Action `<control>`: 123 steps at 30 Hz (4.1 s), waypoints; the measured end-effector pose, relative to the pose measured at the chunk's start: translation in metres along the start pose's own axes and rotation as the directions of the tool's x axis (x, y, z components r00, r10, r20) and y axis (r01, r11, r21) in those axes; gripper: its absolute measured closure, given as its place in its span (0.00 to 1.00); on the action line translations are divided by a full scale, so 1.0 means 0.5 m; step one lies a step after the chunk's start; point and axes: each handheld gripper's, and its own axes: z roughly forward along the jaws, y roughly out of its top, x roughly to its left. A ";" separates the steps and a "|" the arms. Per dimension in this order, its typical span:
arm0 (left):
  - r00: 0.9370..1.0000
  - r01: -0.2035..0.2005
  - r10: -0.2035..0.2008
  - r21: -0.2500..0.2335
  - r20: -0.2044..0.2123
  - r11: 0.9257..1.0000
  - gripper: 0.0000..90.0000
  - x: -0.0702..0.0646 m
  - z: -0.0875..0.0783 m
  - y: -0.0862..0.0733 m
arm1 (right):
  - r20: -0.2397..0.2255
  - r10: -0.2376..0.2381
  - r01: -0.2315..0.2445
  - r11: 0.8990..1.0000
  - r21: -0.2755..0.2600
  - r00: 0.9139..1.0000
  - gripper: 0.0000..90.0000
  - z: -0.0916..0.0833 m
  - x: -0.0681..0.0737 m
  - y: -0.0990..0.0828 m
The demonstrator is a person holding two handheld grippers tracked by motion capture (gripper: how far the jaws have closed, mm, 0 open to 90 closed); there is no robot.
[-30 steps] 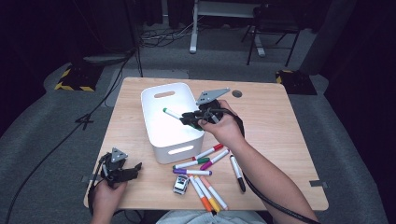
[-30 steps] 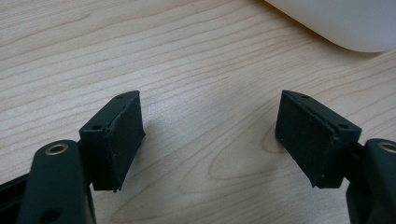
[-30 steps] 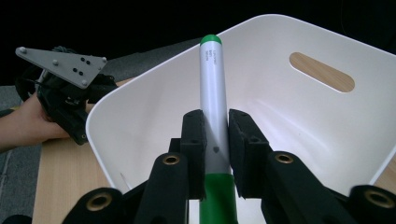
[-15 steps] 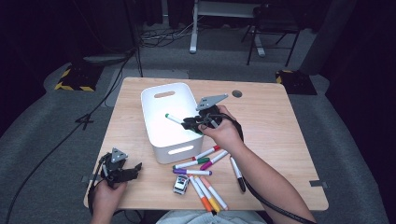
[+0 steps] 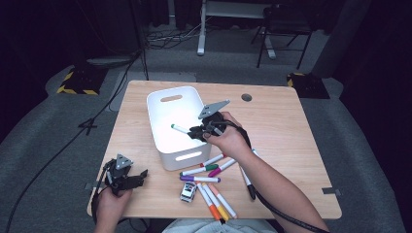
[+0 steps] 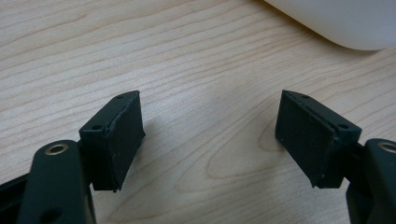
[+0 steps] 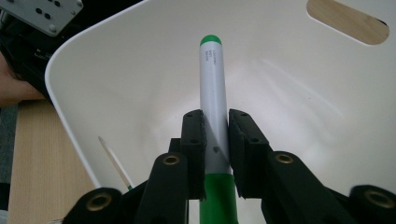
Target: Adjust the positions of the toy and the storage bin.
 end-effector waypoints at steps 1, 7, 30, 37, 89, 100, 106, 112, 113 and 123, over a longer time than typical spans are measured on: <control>1.000 0.000 0.000 0.001 -0.002 1.000 0.27 0.000 0.000 0.000 | 0.001 -0.008 0.008 1.000 0.010 1.000 0.85 0.003 0.000 0.001; 1.000 0.000 0.000 0.001 -0.002 1.000 0.27 0.000 0.000 0.000 | 0.017 -0.015 0.014 0.997 0.072 1.000 0.85 0.009 0.000 0.009; 1.000 -0.001 0.001 0.001 0.000 1.000 0.27 0.000 0.000 0.000 | 0.051 0.014 -0.021 0.990 0.138 0.999 0.54 0.016 -0.002 0.034; 1.000 -0.001 0.001 0.001 0.000 1.000 0.27 0.000 0.000 0.000 | 0.020 0.013 -0.014 1.000 0.017 1.000 0.50 -0.039 0.007 0.040; 1.000 -0.001 0.001 0.000 0.001 1.000 0.27 0.000 0.000 0.000 | 0.219 0.345 -0.350 0.937 -0.015 0.913 0.61 -0.243 -0.120 -0.381; 1.000 0.000 0.000 0.000 0.001 1.000 0.27 0.000 0.000 0.000 | 0.229 0.324 -0.348 0.934 0.074 0.918 0.67 -0.224 -0.106 -0.428; 1.000 0.000 0.000 0.000 0.001 1.000 0.27 0.000 0.000 0.000 | 0.246 0.313 -0.347 0.932 0.107 0.917 0.72 -0.211 -0.105 -0.438; 1.000 -0.001 0.001 0.000 0.001 1.000 0.27 0.000 0.000 0.000 | 0.273 0.284 -0.332 0.931 0.149 0.919 0.76 -0.204 -0.111 -0.443; 1.000 0.000 0.000 0.000 0.001 1.000 0.27 0.000 0.000 0.000 | 0.278 0.289 -0.340 0.927 0.156 0.916 0.77 -0.203 -0.112 -0.444; 1.000 0.000 0.000 0.000 0.001 1.000 0.27 0.000 0.000 0.000 | 0.327 0.301 -0.370 0.913 0.172 0.896 0.85 -0.201 -0.115 -0.447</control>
